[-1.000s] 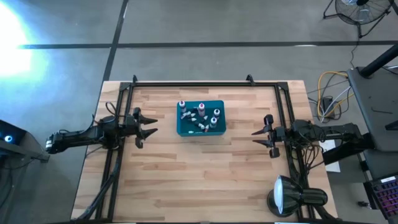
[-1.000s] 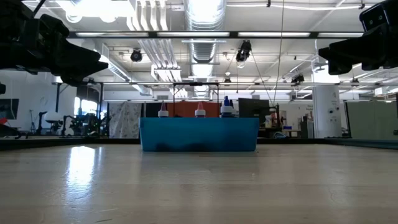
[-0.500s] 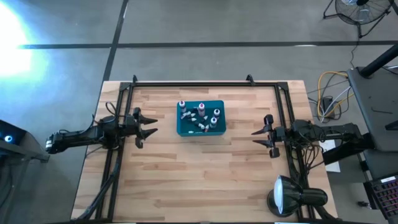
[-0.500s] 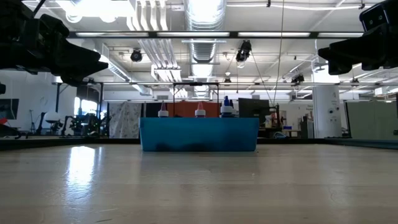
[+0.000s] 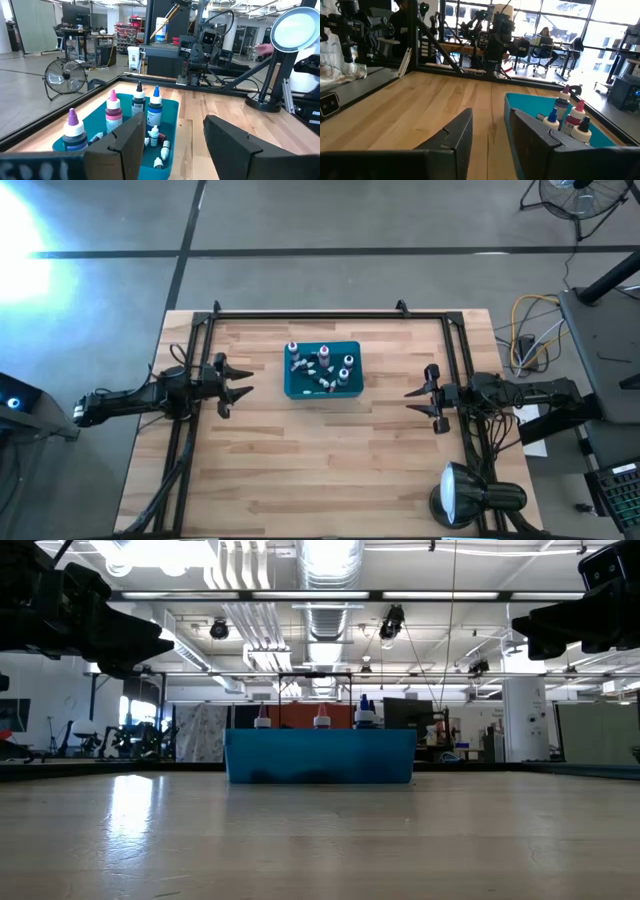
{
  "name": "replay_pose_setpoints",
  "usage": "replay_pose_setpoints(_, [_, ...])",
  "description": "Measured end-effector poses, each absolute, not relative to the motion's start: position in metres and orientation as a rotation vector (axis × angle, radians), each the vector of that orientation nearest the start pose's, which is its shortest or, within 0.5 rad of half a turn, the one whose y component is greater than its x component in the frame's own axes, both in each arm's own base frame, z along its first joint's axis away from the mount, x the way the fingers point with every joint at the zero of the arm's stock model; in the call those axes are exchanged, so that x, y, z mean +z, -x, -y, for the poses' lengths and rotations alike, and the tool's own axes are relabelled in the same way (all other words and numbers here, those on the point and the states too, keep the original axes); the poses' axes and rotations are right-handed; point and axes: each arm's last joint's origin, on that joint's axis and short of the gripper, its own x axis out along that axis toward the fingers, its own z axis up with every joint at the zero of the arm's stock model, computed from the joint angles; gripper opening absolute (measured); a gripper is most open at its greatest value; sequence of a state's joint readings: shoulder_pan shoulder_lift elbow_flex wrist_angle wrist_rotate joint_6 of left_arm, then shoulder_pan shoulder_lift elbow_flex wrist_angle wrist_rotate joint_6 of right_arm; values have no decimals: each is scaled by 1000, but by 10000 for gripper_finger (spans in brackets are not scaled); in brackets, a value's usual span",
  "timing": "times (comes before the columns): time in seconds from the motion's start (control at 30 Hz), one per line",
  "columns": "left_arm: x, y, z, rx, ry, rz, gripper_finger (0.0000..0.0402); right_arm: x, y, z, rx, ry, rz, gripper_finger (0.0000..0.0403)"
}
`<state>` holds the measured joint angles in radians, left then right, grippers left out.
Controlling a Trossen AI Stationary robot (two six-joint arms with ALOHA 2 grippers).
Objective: Pick & Place food coloring
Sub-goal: Return to Home Position
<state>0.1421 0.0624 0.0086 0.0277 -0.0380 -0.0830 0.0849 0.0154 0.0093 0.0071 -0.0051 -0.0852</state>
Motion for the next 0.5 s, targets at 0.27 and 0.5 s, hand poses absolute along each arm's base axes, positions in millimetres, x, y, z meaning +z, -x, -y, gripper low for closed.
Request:
replay_pose_setpoints(0.27, [164, -100, -15, 181, 84, -18, 179, 166, -98, -8, 90, 85, 4, 134])
replay_pose_setpoints(0.5, [165, -100, -15, 181, 84, -18, 179, 166, -98, -8, 90, 86, 5, 128])
